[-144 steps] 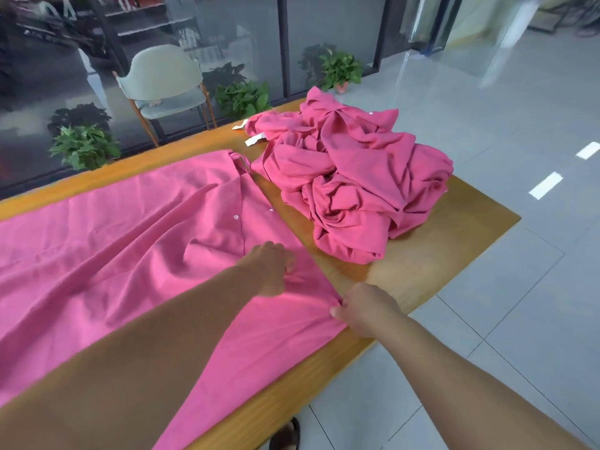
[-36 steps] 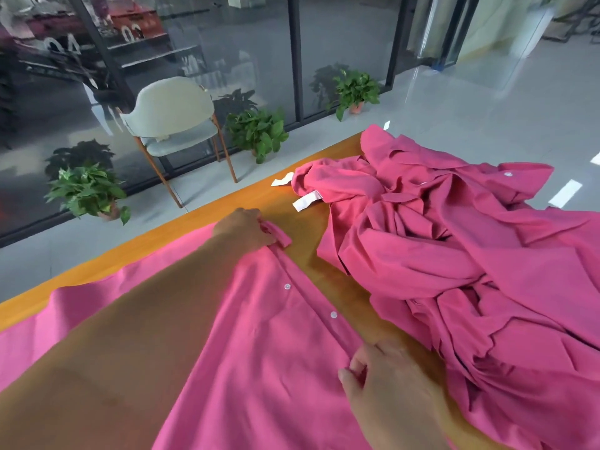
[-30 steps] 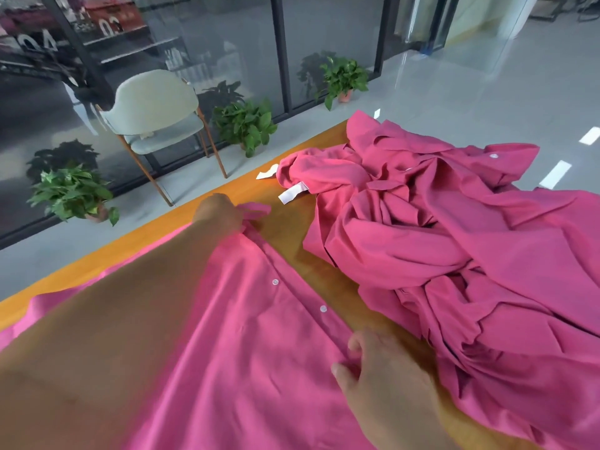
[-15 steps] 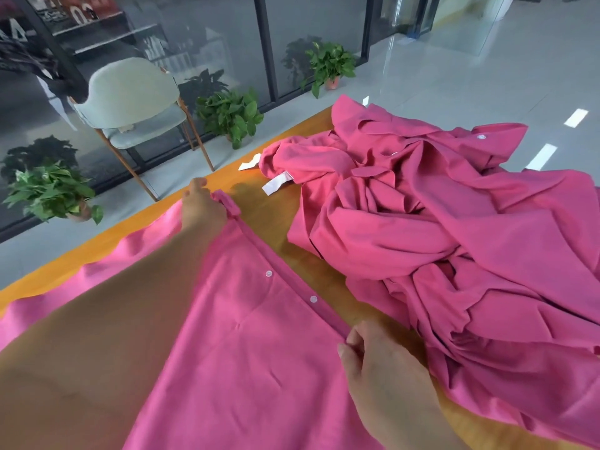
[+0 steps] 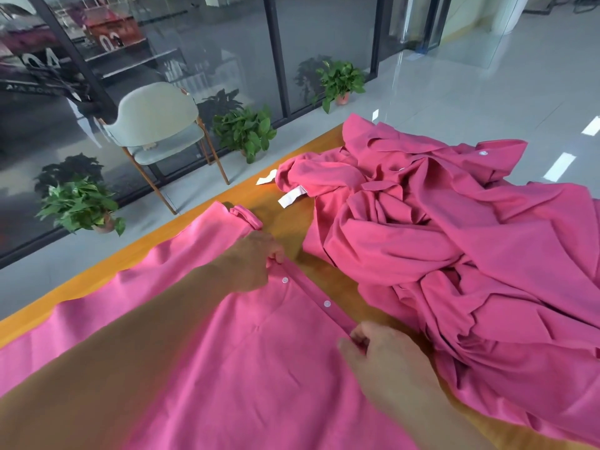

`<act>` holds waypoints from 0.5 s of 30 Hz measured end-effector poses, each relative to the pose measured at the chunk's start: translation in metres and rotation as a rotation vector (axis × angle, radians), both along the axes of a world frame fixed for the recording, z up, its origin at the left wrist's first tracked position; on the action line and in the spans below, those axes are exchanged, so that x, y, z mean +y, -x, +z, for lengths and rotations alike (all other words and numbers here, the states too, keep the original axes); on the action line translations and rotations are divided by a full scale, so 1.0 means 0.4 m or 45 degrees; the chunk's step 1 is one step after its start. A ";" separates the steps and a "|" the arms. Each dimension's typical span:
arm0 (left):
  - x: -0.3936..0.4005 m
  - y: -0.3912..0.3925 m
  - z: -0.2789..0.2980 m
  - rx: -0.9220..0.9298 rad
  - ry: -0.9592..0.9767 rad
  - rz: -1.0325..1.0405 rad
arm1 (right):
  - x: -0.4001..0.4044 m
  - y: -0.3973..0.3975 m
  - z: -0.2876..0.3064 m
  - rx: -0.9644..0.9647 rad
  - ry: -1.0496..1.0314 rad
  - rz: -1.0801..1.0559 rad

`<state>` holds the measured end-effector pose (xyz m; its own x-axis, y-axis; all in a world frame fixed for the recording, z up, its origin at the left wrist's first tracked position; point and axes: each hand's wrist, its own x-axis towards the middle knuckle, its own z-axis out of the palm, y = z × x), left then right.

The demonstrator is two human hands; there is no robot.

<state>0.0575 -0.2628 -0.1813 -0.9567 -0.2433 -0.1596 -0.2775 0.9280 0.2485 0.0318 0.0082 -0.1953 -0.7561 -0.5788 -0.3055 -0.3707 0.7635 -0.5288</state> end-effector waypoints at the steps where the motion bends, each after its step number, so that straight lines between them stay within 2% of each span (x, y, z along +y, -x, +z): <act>1: -0.001 0.004 0.003 -0.021 0.010 -0.012 | -0.009 0.002 0.005 -0.017 -0.015 0.000; 5: -0.007 0.021 0.002 -0.146 0.156 -0.130 | -0.039 0.019 0.007 -0.071 -0.031 -0.023; 10: -0.010 0.023 0.002 -0.131 0.060 -0.150 | -0.038 0.028 0.000 -0.054 -0.052 -0.006; 15: 0.001 0.033 0.002 -0.177 0.127 -0.251 | -0.028 0.022 0.000 -0.049 0.000 -0.011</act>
